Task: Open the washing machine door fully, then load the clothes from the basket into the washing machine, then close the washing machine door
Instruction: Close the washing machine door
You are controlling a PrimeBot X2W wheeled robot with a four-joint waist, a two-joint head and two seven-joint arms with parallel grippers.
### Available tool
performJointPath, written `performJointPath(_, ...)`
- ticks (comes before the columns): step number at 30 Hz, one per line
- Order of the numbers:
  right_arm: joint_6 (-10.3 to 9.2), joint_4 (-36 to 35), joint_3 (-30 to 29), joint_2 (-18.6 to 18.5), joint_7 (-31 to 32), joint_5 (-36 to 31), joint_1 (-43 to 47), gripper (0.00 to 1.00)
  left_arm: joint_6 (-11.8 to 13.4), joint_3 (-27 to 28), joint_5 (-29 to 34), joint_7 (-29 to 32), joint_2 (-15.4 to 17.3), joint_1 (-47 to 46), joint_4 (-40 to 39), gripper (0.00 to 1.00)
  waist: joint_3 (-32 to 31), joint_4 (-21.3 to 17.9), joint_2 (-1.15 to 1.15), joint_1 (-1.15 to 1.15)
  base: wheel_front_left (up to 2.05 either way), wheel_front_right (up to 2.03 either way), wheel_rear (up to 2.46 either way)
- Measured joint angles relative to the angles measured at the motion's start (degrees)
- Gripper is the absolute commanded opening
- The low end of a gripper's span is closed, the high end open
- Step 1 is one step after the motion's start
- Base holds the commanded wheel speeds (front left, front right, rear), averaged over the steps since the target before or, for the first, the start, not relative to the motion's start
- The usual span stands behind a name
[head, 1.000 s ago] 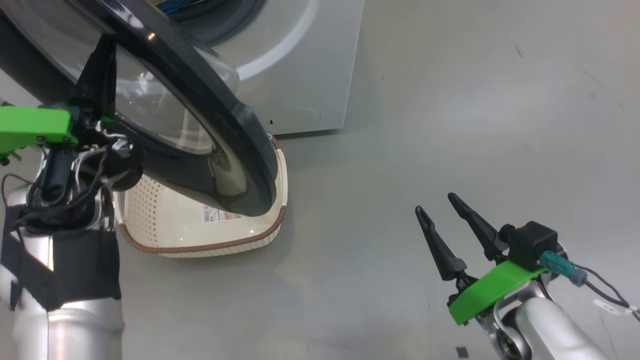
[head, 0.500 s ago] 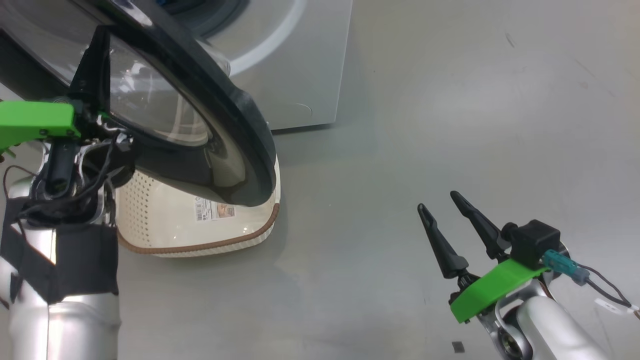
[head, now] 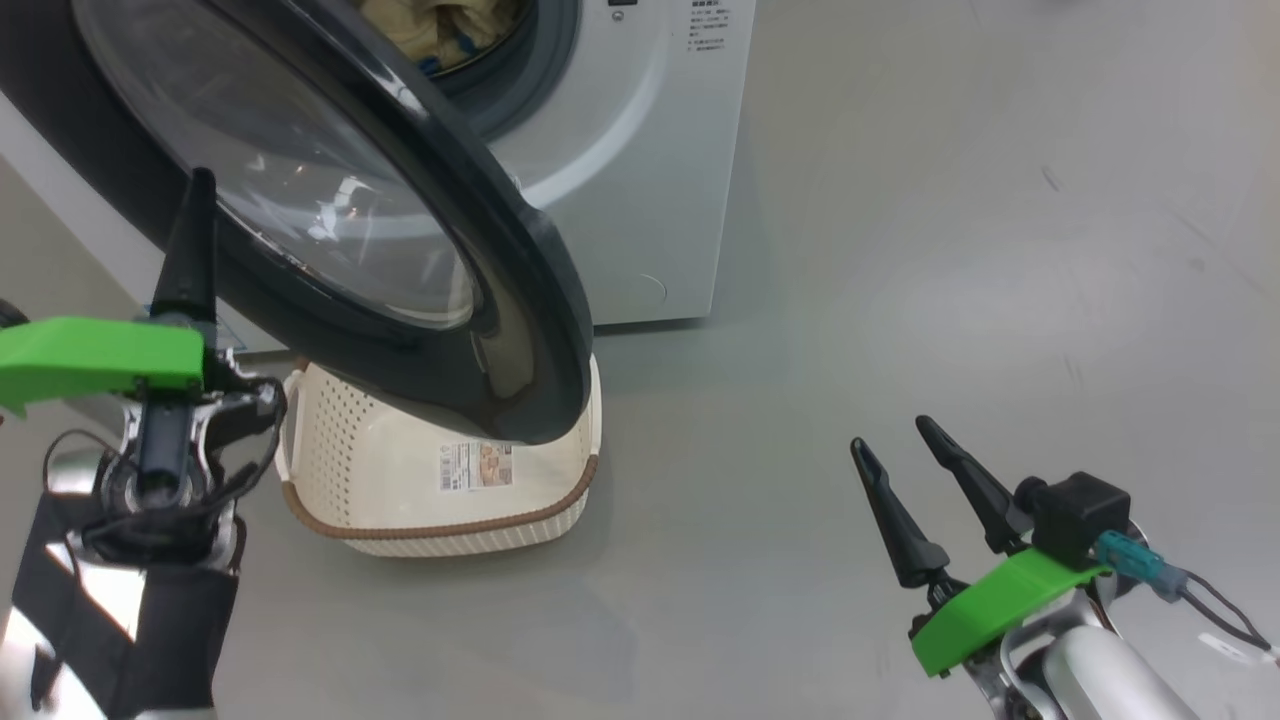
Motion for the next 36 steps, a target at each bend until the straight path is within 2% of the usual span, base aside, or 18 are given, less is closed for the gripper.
performJointPath(6, 0.00, 0.0, -0.6, 0.1, 0.0, 0.0, 2.4, 1.00, 0.0, -3.7, 1.8, -4.0, 3.3, 6.5, -4.3, 0.00, -3.1, 1.7, 0.00, 0.00, 0.00, 0.00, 0.00)
performJointPath(13, 0.00, -0.5, -1.2, 0.2, 0.0, 0.1, 4.3, 1.00, 0.0, -10.0, 10.0, -10.0, 9.0, 13.2, -7.5, 0.00, -5.7, 2.9, 0.00, 0.00, 0.00, 0.00, 0.00)
performJointPath(15, 0.00, -0.5, -1.4, 0.3, 0.0, 0.3, 4.7, 1.00, 0.0, -11.6, 14.5, -11.5, 11.2, 14.6, -7.5, 0.00, -6.1, 3.0, 0.00, 0.00, 0.00, 0.00, 0.00)
performJointPath(17, 0.00, -0.5, -1.7, 0.3, 0.0, 0.5, 4.8, 1.00, 0.0, -11.3, 18.2, -13.1, 12.0, 16.2, -7.2, 0.00, -6.5, 3.0, 0.00, 0.00, 0.00, 0.00, 0.00)
performJointPath(19, 0.00, -0.6, -2.1, 0.3, 0.0, 0.5, 5.0, 1.00, 0.6, -11.5, 23.7, -13.6, 12.7, 17.9, -7.2, 0.40, -6.7, 2.9, 0.00, 0.00, 0.00, 0.00, 0.00)
performJointPath(20, 0.00, -0.6, -2.2, 0.4, 0.0, 0.5, 5.1, 1.00, 1.2, -11.6, 26.4, -14.0, 12.9, 18.6, -7.3, 1.00, -6.8, 2.8, 0.00, 0.00, 0.00, 0.00, 0.00)
performJointPath(22, 0.00, -0.7, -2.3, 0.5, 0.0, 0.5, 5.5, 1.00, 1.9, -11.9, 28.8, -14.0, 13.0, 19.3, -7.5, 1.00, -6.8, 2.8, 0.00, 0.00, 0.00, 0.00, 0.00)
performJointPath(27, 0.00, -1.1, -2.7, 0.7, 0.0, 0.5, 6.9, 1.00, 7.0, -12.2, 40.0, -14.1, 12.9, 23.7, -10.3, 1.00, -6.8, 2.5, 0.00, 0.00, 0.00, 0.00, 0.00)
performJointPath(31, 0.00, -1.6, -3.6, 0.7, 0.0, 0.4, 6.9, 1.00, 10.0, -10.3, 47.1, -14.1, 11.7, 28.2, -13.2, 1.00, -6.7, 2.3, 0.00, 0.00, 0.00, 0.00, 0.00)
performJointPath(36, 0.00, -2.1, -4.2, 0.7, 0.0, 0.1, 7.0, 1.00, 11.2, -7.7, 53.6, -14.1, 10.1, 33.0, -13.8, 1.00, -6.7, 2.1, 0.00, 0.00, 0.00, 0.00, 0.00)
